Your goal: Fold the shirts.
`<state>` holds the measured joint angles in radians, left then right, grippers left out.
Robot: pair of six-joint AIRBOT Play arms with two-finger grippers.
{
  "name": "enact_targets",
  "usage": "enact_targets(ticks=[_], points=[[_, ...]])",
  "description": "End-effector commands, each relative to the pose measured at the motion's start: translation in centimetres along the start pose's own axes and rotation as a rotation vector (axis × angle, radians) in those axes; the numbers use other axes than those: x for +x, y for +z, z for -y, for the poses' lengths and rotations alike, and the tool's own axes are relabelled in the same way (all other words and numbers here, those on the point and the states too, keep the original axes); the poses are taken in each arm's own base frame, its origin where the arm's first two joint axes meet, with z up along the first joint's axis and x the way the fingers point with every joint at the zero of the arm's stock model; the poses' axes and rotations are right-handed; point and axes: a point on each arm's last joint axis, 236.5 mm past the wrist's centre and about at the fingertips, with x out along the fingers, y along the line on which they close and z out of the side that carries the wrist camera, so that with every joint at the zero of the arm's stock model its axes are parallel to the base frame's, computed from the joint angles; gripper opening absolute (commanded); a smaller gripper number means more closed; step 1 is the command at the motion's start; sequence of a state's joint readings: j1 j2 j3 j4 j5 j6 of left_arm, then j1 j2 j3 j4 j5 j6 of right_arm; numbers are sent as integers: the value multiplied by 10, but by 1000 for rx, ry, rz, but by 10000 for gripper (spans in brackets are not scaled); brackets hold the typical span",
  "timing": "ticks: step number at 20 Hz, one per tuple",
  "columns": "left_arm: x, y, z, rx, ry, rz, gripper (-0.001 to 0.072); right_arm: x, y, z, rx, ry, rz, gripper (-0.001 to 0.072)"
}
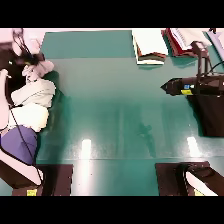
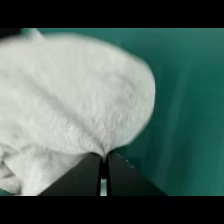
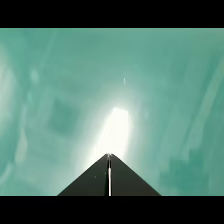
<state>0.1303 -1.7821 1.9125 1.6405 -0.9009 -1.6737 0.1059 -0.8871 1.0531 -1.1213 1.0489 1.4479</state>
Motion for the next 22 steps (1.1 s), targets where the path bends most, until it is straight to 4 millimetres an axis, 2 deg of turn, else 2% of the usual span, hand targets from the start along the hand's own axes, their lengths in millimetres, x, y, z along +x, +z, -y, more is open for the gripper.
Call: enact_targets(ticks=[1,3,5,7,9,10,12,14,16,17,18,19,20,22], points=[[-116,86,21,63,-38,245,20,-33,37,-12,-29,1,202,14],[-212,121,50,159,-82,415,19,-58,53,-20,-49,2,309,14],[-292,126,83,241,-145,519,19,-77,62,-26,-57,7,379,14],[-344,110,120,293,-240,545,19,-90,66,-31,-63,12,418,14],[-370,81,171,385,-369,514,19,-100,67,-35,-73,15,439,14],[-375,63,198,428,-430,481,19,-105,68,-39,-81,19,439,13],[-377,14,258,532,-554,398,19,-115,77,-46,-97,26,444,13],[-374,-51,319,641,-687,292,21,-122,91,-53,-114,32,445,14],[-376,-118,371,712,-834,170,32,-128,104,-57,-129,33,444,14],[-378,-151,393,759,-909,116,326,-128,110,-60,-135,36,434,14],[-378,-172,407,770,-952,74,575,-130,115,-62,-141,38,427,14],[-372,-180,411,779,-951,52,550,-130,118,-64,-146,41,418,13],[-361,-175,408,780,-918,59,551,-130,120,-66,-153,44,403,14],[-328,-141,383,698,-811,80,550,-130,118,-69,-162,47,367,14]])
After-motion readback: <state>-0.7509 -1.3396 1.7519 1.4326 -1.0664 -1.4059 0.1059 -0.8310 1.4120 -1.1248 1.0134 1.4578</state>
